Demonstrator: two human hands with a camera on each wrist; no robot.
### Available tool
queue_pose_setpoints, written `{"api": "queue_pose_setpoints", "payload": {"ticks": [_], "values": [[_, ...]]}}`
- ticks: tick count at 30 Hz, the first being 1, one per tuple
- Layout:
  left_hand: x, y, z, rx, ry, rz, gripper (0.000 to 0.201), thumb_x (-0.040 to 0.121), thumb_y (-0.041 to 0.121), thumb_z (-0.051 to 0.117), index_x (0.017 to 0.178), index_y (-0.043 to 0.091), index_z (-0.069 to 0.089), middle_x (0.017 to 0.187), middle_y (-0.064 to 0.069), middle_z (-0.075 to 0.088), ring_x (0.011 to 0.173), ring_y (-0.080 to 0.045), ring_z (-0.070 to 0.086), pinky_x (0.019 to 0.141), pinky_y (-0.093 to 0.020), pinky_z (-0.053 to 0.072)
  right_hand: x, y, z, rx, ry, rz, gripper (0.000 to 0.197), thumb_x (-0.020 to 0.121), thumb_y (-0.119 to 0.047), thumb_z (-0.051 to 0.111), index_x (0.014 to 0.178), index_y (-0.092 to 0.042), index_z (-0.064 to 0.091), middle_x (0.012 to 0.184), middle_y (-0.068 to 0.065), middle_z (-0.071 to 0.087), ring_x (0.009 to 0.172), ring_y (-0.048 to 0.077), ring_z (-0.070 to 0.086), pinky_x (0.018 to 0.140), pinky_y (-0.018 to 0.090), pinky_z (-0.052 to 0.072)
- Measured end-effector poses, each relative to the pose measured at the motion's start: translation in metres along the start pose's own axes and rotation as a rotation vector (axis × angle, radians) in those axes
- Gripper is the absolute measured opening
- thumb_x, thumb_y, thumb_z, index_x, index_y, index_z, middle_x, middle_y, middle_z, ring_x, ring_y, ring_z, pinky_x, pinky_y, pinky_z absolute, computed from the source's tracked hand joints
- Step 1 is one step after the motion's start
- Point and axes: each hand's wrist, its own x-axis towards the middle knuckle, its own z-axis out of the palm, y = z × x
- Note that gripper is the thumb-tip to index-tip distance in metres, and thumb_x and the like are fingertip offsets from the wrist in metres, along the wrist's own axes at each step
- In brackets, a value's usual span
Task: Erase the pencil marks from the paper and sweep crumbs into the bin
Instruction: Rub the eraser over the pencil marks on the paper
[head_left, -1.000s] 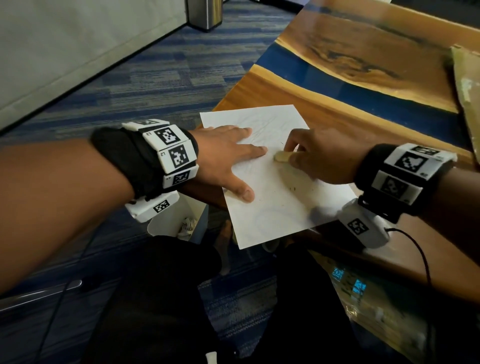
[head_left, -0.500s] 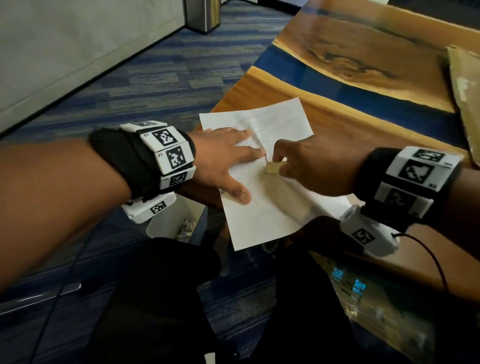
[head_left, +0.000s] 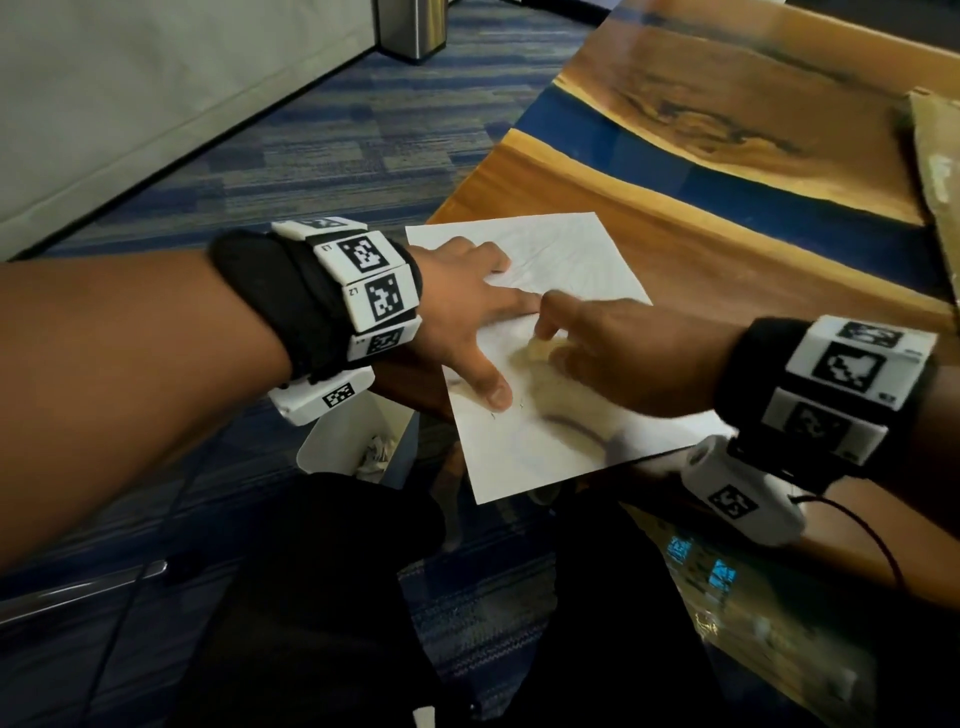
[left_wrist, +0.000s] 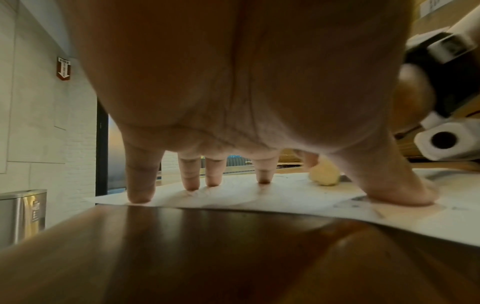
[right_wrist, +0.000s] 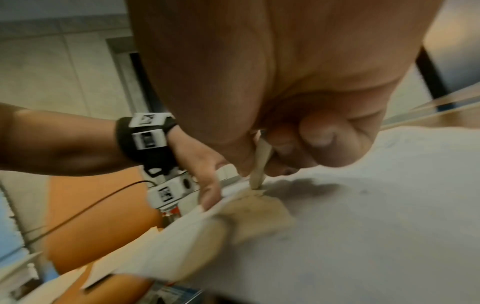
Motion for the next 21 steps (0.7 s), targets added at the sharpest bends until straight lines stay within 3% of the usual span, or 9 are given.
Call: {"api": "queue_pose_setpoints", "payload": {"ticks": [2,3,6,8,10,12,16,21], "values": [[0.001,-0.001,0.000,0.001,0.001,0.002,0.113,0.057,0.094,0.053,0.152,0.055,0.004,0.164,-0.001,0.000,0.150,-0.032,0.005,0.115,-0.060,0.026,-0.003,-0.001,0.004,0.013,-0.065,-0.047,0.022,0.102,-0.033,0.046,0.123,-0.029,0.039,0.104,-0.002,0.058,0.083,0.012,0.053,0.073,0.028,0.039],[0.001,0.000,0.001,0.007,0.003,0.001,0.113,0.057,0.094,0.053,0.152,0.055,0.003,0.164,-0.001,0.001,0.150,-0.033,0.005,0.114,-0.060,0.026,0.000,0.002,0.001,0.001,-0.048,-0.019,0.023,0.102,-0.033,0.045,0.123,-0.028,0.040,0.102,-0.001,0.058,0.081,0.011,0.053,0.069,0.028,0.038],[0.001,0.000,0.002,0.021,0.008,-0.003,0.113,0.059,0.094,0.052,0.151,0.056,-0.001,0.164,-0.004,0.003,0.149,-0.034,0.007,0.114,-0.061,0.026,0.011,0.012,-0.008,-0.075,0.077,0.130,0.022,0.104,-0.035,0.040,0.123,-0.024,0.042,0.082,-0.005,0.054,0.071,0.008,0.048,0.056,0.026,0.033],[0.002,-0.001,0.002,0.011,0.012,-0.001,0.115,0.056,0.095,0.052,0.151,0.056,0.001,0.164,-0.005,0.004,0.149,-0.034,0.007,0.114,-0.062,0.027,0.009,0.007,-0.005,-0.082,0.060,0.103,0.024,0.104,-0.035,0.039,0.124,-0.023,0.040,0.086,-0.001,0.057,0.074,0.013,0.052,0.063,0.031,0.040],[0.002,-0.002,0.002,0.002,0.006,0.002,0.119,0.051,0.097,0.050,0.152,0.056,0.002,0.164,-0.003,0.003,0.150,-0.033,0.006,0.114,-0.062,0.026,0.001,-0.001,0.005,-0.097,-0.040,-0.023,0.023,0.103,-0.036,0.040,0.123,-0.024,0.038,0.101,0.004,0.061,0.084,0.021,0.057,0.077,0.039,0.048],[0.003,-0.002,0.002,0.001,-0.004,0.000,0.119,0.052,0.096,0.050,0.152,0.055,0.000,0.165,-0.002,0.001,0.151,-0.032,0.004,0.115,-0.061,0.024,-0.002,-0.001,0.007,-0.115,-0.083,-0.081,0.022,0.102,-0.037,0.040,0.120,-0.025,0.039,0.108,0.004,0.061,0.090,0.024,0.057,0.082,0.041,0.049],[0.003,0.000,0.000,0.009,0.010,0.000,0.115,0.059,0.093,0.053,0.153,0.054,0.000,0.164,-0.006,0.003,0.150,-0.033,0.007,0.116,-0.060,0.025,0.012,0.015,-0.006,-0.152,0.053,0.089,0.023,0.103,-0.038,0.039,0.123,-0.027,0.037,0.108,0.004,0.060,0.079,0.014,0.053,0.067,0.034,0.042],[0.004,-0.001,-0.001,0.004,0.000,0.003,0.118,0.058,0.093,0.054,0.154,0.053,-0.001,0.165,-0.005,0.002,0.151,-0.031,0.005,0.119,-0.056,0.021,-0.006,0.004,0.010,-0.128,-0.137,-0.188,0.016,0.102,-0.040,0.041,0.115,-0.032,0.036,0.108,-0.001,0.057,0.091,0.020,0.056,0.079,0.038,0.046]]}}
